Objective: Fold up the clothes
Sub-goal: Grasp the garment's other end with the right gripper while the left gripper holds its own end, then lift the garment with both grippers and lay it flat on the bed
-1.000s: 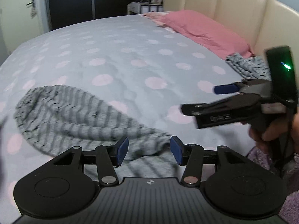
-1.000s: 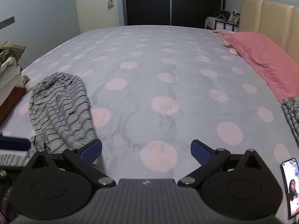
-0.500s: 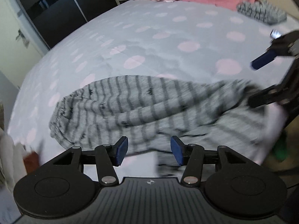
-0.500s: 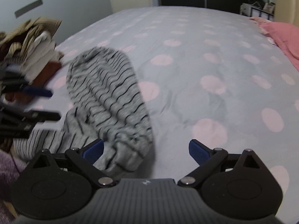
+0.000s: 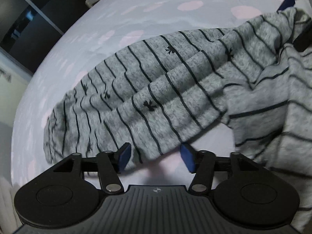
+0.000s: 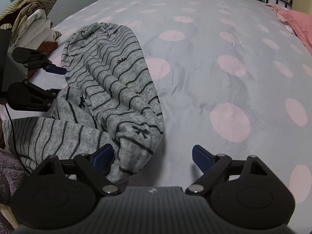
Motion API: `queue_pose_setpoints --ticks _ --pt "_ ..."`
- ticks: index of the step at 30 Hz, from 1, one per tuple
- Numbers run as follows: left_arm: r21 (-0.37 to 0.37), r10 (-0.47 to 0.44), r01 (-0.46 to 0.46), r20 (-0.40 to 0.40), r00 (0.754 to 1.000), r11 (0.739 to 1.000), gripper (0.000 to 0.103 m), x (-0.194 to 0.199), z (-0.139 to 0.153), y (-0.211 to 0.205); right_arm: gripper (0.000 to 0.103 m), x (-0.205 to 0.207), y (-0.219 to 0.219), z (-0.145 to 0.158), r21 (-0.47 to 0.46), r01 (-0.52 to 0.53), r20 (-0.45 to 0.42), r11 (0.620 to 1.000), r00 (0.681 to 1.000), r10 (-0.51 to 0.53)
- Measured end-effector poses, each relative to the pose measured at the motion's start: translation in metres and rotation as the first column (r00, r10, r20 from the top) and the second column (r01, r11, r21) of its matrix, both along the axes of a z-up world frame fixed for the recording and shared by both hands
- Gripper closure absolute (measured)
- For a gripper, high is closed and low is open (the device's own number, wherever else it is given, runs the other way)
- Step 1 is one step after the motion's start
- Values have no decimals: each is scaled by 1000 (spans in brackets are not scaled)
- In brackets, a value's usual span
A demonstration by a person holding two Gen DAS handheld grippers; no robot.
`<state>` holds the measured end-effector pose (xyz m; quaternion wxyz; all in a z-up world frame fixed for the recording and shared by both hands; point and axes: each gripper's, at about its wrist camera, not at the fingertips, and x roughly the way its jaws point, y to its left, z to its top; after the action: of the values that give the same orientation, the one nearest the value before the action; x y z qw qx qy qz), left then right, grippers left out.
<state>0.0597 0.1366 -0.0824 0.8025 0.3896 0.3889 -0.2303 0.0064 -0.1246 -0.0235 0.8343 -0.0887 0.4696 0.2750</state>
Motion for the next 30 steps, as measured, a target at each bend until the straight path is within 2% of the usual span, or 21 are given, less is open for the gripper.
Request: queue_pose_setpoints --ticks 4,5,6,7,9,10,12,15,19,22,24,26,30 --pt "-3 6 -6 44 999 1000 42 10 -3 -5 17 4 3 -8 -2 -1 -31 1000 1000 1" --pt "-6 19 -19 48 999 1000 50 13 -3 -7 26 5 4 -10 6 -3 -45 1000 999 3" --pt "-10 32 -32 52 998 999 64 16 -4 -9 37 6 4 -12 20 -4 -64 1000 998 6" --pt "-11 44 -43 48 998 999 70 19 -3 -13 43 7 5 -13 39 -4 -88 999 996 8" --pt "-13 65 -65 40 997 998 91 24 -3 -20 61 7 5 -15 68 -2 -121 998 993 10" --pt "-14 83 -83 51 995 996 95 25 0 -23 64 6 6 -15 70 1 -118 998 993 7" --pt "-66 140 -135 77 987 989 97 30 18 -23 78 5 5 -12 81 12 -110 997 994 -3" --pt "-177 236 -212 127 963 961 98 36 57 -16 82 0 3 6 102 18 -42 995 999 -14" --pt "-325 349 -269 218 911 906 98 32 124 -5 84 -11 5 39 112 -6 96 994 995 -5" --pt "-416 401 -264 287 870 870 98 18 170 1 84 -20 7 63 117 -25 199 993 980 1" --pt "-487 429 -239 329 841 840 98 7 197 5 85 -24 6 81 120 -32 262 992 965 -1" --pt "-532 445 -205 373 814 822 98 -5 222 6 85 -25 3 104 122 -27 320 992 947 -14" --pt "-616 481 -158 404 778 772 98 -23 259 8 85 -23 -9 158 110 -21 435 994 900 -29"
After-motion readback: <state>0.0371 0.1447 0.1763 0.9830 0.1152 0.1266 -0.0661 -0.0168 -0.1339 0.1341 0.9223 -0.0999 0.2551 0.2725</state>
